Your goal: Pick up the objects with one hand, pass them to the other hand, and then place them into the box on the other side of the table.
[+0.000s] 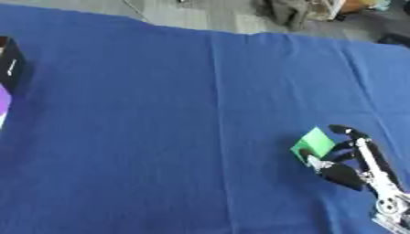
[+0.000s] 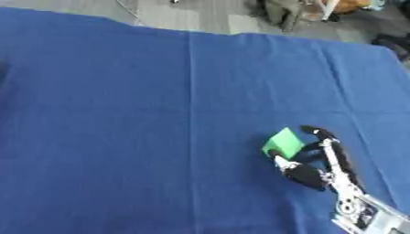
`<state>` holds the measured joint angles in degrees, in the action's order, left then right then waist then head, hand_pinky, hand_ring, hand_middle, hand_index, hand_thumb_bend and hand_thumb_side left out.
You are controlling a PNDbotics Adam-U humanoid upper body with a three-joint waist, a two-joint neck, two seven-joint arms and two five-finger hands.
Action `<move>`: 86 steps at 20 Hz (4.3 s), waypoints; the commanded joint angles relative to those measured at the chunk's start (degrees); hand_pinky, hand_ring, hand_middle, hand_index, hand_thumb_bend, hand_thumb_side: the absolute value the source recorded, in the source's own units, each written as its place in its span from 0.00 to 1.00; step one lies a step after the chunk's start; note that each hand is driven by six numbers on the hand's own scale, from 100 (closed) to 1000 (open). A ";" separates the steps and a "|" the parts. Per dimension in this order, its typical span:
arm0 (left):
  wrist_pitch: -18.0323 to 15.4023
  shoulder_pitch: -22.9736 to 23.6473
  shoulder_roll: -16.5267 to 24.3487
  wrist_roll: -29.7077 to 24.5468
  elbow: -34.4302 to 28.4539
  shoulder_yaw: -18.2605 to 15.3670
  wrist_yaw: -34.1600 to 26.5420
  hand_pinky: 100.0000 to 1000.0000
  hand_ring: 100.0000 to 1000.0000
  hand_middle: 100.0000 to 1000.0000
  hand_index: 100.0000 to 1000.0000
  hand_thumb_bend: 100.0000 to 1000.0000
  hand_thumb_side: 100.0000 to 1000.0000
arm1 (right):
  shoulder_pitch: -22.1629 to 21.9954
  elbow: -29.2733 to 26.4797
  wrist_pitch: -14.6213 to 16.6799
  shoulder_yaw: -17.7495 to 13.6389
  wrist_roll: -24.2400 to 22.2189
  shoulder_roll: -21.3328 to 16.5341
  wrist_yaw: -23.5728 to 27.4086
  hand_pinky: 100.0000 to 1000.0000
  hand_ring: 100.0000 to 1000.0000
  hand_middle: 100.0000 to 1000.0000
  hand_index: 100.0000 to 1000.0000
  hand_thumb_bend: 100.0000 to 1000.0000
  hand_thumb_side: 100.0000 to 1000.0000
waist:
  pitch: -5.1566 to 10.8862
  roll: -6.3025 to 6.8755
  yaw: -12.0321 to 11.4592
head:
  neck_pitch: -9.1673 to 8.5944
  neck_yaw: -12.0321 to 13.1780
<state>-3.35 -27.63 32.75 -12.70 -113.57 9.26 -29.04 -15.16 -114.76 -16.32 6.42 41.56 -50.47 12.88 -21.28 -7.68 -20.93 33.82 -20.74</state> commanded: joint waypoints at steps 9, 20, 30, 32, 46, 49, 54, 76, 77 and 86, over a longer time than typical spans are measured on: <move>-0.05 -0.72 0.49 0.11 -1.03 -0.48 -0.30 1.00 1.00 0.67 0.83 0.00 0.67 | -0.43 0.17 -3.24 1.21 -0.12 0.15 -0.65 0.61 0.66 0.79 0.78 0.46 0.20 | 0.56 0.18 -0.68 | -0.78 -0.13; 0.05 -0.62 0.37 0.45 -1.03 -0.65 -0.37 1.00 1.00 0.67 0.83 0.00 0.67 | -0.38 0.17 -3.97 2.20 0.84 0.66 -1.52 0.60 0.65 0.76 0.71 0.26 0.23 | 0.56 -0.14 -1.07 | -0.68 -0.19; 0.37 -0.29 0.22 0.61 -1.03 -0.66 -0.16 1.00 1.00 0.67 0.83 0.00 0.67 | -0.63 0.17 -2.27 2.55 3.39 0.72 -0.14 0.58 0.63 0.73 0.64 0.17 0.11 | 0.71 -0.10 -0.93 | -0.52 -0.08; 0.37 -0.29 0.22 0.61 -1.03 -0.66 -0.16 1.00 1.00 0.67 0.83 0.00 0.67 | -0.65 0.17 -2.18 2.58 3.46 0.71 -0.09 0.58 0.63 0.73 0.64 0.17 0.11 | 0.72 -0.10 -0.92 | -0.52 -0.08; -0.11 0.29 0.87 0.92 -1.03 -1.05 -2.09 1.00 1.00 0.67 0.83 0.00 0.64 | -2.11 0.17 0.64 -0.54 6.62 -2.96 -0.05 0.48 0.55 0.67 0.57 0.13 0.02 | 3.91 1.39 0.82 | 1.59 1.07; -0.15 0.55 1.09 1.13 -1.03 -1.18 -2.72 1.00 1.00 0.67 0.83 0.00 0.64 | -2.07 0.17 0.74 -1.53 6.40 -4.69 -0.77 0.47 0.54 0.67 0.57 0.12 0.02 | 4.89 1.86 1.23 | 2.19 1.28; -0.59 0.59 1.59 2.05 -1.03 -1.82 -4.12 1.00 1.00 0.67 0.83 0.00 0.65 | -0.01 0.17 0.80 -2.69 6.08 -7.75 -3.39 0.42 0.51 0.64 0.57 0.09 0.02 | 6.43 2.81 1.71 | 3.14 2.02; -4.76 -4.80 12.94 10.46 -1.03 -7.83 -12.78 1.00 1.00 0.67 0.83 0.00 0.57 | 18.27 0.17 -5.68 6.68 10.38 -5.79 -22.85 0.42 0.46 0.57 0.57 0.07 0.00 | 9.06 4.61 2.42 | 6.23 1.99; -4.70 -5.29 13.86 10.44 -1.03 -7.73 -12.89 1.00 1.00 0.67 0.83 0.00 0.57 | 18.71 0.17 -5.97 7.33 10.40 -5.59 -23.73 0.42 0.47 0.57 0.56 0.07 0.00 | 9.16 4.69 2.42 | 6.38 1.92; -1.90 -9.43 21.25 6.72 -1.03 -4.51 -11.87 1.00 1.00 0.67 0.83 0.00 0.56 | 20.29 0.17 -8.60 13.35 10.41 -3.71 -31.64 0.47 0.49 0.56 0.56 0.10 0.00 | 9.76 5.45 2.51 | 6.81 2.18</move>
<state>-5.59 -36.16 51.04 -5.35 -113.94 4.77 -41.34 4.63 -114.22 -18.00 19.56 45.54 -53.28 -17.50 -12.62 -2.50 -18.44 40.29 -18.70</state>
